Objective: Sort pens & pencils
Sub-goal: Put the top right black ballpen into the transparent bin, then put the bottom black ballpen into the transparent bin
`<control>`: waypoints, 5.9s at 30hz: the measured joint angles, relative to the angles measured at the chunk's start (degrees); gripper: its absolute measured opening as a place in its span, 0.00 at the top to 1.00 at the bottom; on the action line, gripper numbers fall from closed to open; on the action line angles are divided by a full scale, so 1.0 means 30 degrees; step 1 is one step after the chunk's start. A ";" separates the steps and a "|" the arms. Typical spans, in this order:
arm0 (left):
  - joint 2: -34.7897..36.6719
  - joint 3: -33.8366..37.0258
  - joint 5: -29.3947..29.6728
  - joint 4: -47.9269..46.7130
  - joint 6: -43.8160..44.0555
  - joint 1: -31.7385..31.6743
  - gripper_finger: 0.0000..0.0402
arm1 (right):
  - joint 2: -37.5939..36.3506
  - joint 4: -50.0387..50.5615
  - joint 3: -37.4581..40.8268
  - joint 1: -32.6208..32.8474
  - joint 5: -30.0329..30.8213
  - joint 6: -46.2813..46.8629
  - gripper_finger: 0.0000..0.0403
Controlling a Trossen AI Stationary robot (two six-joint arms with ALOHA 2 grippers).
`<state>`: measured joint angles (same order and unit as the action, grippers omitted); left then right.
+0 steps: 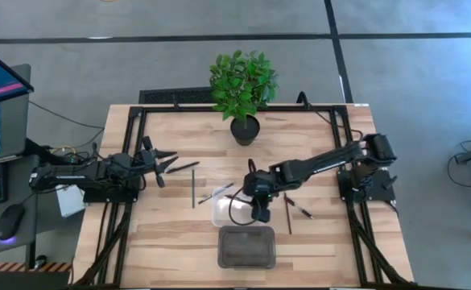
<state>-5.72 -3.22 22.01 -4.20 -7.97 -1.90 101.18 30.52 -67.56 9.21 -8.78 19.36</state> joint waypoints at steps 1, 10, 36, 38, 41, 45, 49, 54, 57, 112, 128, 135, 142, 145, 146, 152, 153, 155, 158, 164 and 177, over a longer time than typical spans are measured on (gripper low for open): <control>-0.0007 0.0000 -0.0004 -0.0002 0.0000 0.0002 0.83 | 0.0213 -0.0191 -0.0095 -0.0007 -0.0078 -0.0021 0.87; -0.0135 0.0000 0.0040 -0.0002 0.0007 -0.0002 0.83 | 0.0855 0.0002 -0.0143 -0.0109 -0.0956 -0.0136 0.84; -0.0117 0.0015 -0.0025 -0.0038 0.0015 -0.0001 0.83 | 0.0186 0.2934 -0.2893 -0.0073 -0.0968 -0.0059 0.77; -0.0124 0.0015 -0.0018 -0.0038 0.0015 0.0002 0.83 | -0.0019 0.4041 -0.3498 -0.0066 -0.0961 0.0390 0.77; -0.0124 0.0015 -0.0022 -0.0038 0.0015 0.0002 0.83 | -0.0581 0.5679 -0.4039 -0.0066 -0.0883 0.1149 0.77; -0.0117 0.0022 -0.0019 -0.0038 0.0015 -0.0004 0.83 | -0.2103 0.7582 -0.4027 -0.0020 0.0944 0.2551 0.77; -0.0219 0.0022 -0.0018 -0.0045 0.0015 -0.0005 0.83 | -0.3937 0.9587 -0.3954 0.0266 0.3721 0.3984 0.73; -0.0342 0.0022 -0.0011 -0.0045 0.0015 0.0002 0.83 | -0.5759 1.1258 -0.3954 0.0790 0.6270 0.5165 0.58; -0.0342 0.0022 -0.0011 -0.0045 0.0009 -0.0004 0.83 | -0.6285 1.2132 -0.3954 0.0975 0.7202 0.5405 0.46; -0.0635 0.0064 0.0127 0.0340 0.0525 0.0002 0.83 | -0.4189 0.1056 0.9175 0.2572 0.4024 1.0097 0.28; -0.0637 0.0051 0.0171 0.0333 0.0517 -0.0002 0.83 | -0.3817 0.1128 0.9131 0.2586 0.4445 1.0104 0.28; -0.0636 0.0051 0.0171 0.0333 0.0517 -0.0003 0.83 | -0.3804 0.1497 0.9131 0.2562 0.4497 1.0056 0.36; -0.0634 0.0044 0.0171 0.0331 0.0517 0.0002 0.83 | -0.3810 0.1749 0.9131 0.2528 0.4547 1.0082 0.55; -0.0634 0.0044 0.0171 0.0333 0.0517 0.0001 0.83 | -0.3802 0.1785 0.9131 0.2528 0.4576 1.0075 0.62; -0.0634 0.0044 0.0171 0.0333 0.0517 -0.0004 0.83 | -0.3808 0.1791 0.9131 0.2528 0.4576 1.0069 0.64; -0.0634 0.0044 0.0171 0.0333 0.0517 -0.0002 0.83 | -0.3810 0.1992 0.9131 0.2500 0.4561 1.0075 0.74; -0.0634 0.0044 0.0171 0.0333 0.0517 -0.0002 0.83 | -0.3810 0.2015 0.9131 0.2499 0.4561 1.0075 0.75; -0.0634 0.0044 0.0171 0.0333 0.0517 0.0002 0.83 | -0.3810 0.2038 0.9131 0.2499 0.4537 1.0075 0.77; -0.0634 0.0044 0.0171 0.0333 0.0517 0.0001 0.83 | -0.3810 0.2091 0.9124 0.2492 0.4496 1.0075 0.79; -0.0634 0.0044 0.0171 0.0333 0.0517 -0.0005 0.83 | -0.3810 0.2149 0.9117 0.2492 0.4505 1.0075 0.81; -0.0634 0.0036 0.0171 0.0333 0.0510 0.0002 0.83 | -0.3611 0.3377 0.7791 0.2499 0.4301 1.0004 0.82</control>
<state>-7.62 -3.11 22.52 -3.20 -6.44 -1.89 90.35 40.65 -44.18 16.71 4.13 49.37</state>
